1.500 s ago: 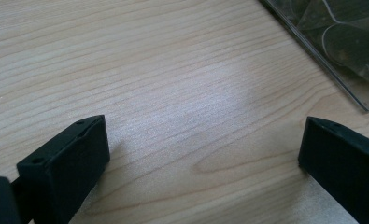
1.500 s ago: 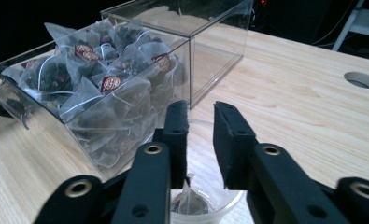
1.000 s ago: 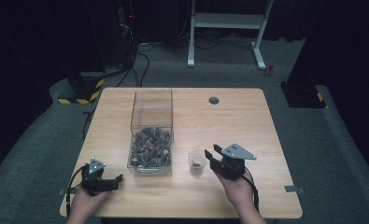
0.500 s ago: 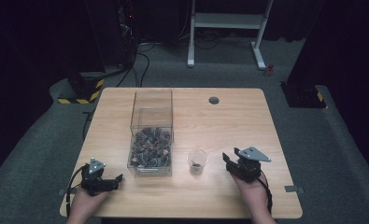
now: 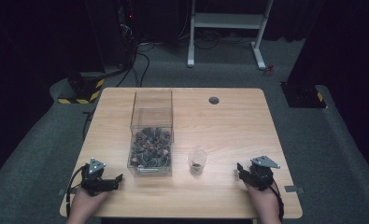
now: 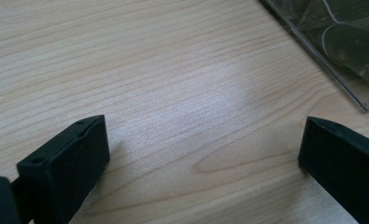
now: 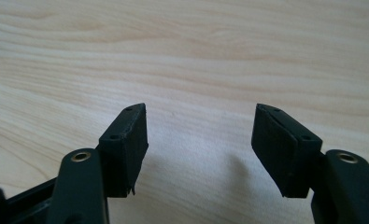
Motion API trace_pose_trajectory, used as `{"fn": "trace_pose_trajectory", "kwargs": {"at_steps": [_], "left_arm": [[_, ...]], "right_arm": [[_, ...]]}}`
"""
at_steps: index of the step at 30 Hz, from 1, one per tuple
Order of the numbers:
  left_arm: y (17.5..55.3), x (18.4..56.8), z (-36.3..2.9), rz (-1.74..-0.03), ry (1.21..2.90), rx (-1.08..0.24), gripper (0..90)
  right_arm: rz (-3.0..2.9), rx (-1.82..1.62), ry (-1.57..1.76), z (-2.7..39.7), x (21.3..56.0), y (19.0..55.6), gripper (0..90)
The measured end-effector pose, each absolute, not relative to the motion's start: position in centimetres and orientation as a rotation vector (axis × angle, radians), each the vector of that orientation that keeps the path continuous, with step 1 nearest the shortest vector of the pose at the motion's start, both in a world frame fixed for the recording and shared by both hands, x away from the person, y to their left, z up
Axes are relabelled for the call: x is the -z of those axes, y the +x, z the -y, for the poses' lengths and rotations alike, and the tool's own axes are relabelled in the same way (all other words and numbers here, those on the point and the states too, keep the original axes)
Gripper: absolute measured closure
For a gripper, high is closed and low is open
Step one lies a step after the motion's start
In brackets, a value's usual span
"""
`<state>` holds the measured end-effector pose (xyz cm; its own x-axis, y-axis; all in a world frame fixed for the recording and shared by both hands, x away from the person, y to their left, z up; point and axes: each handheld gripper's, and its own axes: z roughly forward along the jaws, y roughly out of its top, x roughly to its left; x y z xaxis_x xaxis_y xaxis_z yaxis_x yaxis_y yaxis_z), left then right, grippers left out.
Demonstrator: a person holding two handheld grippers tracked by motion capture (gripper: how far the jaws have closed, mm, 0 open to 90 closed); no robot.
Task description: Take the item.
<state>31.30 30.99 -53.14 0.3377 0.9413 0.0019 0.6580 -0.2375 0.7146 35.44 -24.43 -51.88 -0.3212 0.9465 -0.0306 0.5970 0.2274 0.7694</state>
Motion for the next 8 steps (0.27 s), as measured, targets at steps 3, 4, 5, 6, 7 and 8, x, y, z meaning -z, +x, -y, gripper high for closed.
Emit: {"fn": "trace_pose_trajectory", "kwargs": {"at_steps": [3,4,5,6,7,8], "left_arm": [[31.30,53.14,-30.99,-1.396,1.986,-0.589,2.2],[31.30,53.14,-30.99,-1.396,1.985,-0.589,2.2],[31.30,53.14,-30.99,-1.396,1.985,-0.589,2.2],[31.30,53.14,-30.99,-1.396,1.985,-0.589,2.2],[31.30,53.14,-30.99,-1.396,1.985,-0.589,2.2],[31.30,53.14,-30.99,-1.396,1.985,-0.589,2.2]], "right_arm": [[-2.012,-0.904,1.433,24.62,52.19,35.51,33.6],[-1.999,-0.907,1.441,24.69,52.17,35.55,31.7],[-1.999,-0.907,1.441,24.69,52.17,35.55,31.7],[-1.996,-0.909,1.436,24.72,52.17,35.58,31.4],[-2.006,-0.898,1.453,24.75,52.22,35.78,28.9],[-2.014,-0.891,1.457,24.77,52.25,35.89,29.3]]}}
